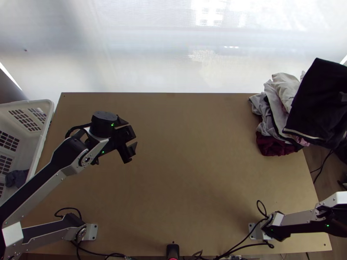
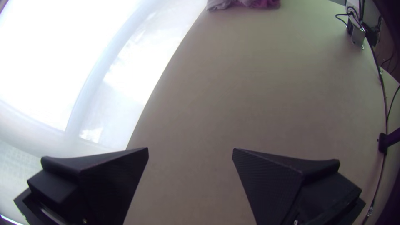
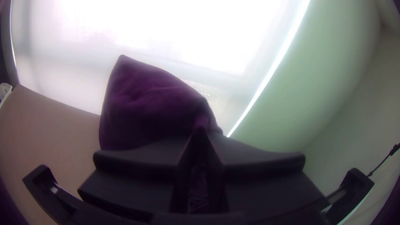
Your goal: Fold the t-shirt
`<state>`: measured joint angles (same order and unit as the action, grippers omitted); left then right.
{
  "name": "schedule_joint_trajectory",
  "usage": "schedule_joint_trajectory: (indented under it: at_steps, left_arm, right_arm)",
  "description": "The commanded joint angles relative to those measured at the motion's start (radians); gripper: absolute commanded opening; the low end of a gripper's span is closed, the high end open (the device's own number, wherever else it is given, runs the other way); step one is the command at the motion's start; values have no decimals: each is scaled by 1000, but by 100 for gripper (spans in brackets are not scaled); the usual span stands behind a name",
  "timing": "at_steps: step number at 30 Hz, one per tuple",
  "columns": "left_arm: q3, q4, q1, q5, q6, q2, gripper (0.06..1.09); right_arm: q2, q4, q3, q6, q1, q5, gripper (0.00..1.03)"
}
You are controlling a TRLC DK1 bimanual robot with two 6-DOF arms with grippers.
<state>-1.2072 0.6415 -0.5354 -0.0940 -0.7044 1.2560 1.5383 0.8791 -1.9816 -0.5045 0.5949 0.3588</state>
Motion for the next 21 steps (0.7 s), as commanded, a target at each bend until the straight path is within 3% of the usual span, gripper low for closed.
schedule_joint_trajectory:
  at_steps: [1,21]
  left_arm:
    - [-3,-3,14,2,-6,5,104]
    - [-3,-3,40,0,6,14,104]
  right_arm:
    - [89,0,-74,9,-15,-1,3]
    - [370,-25,-295,31,-109,-24,3]
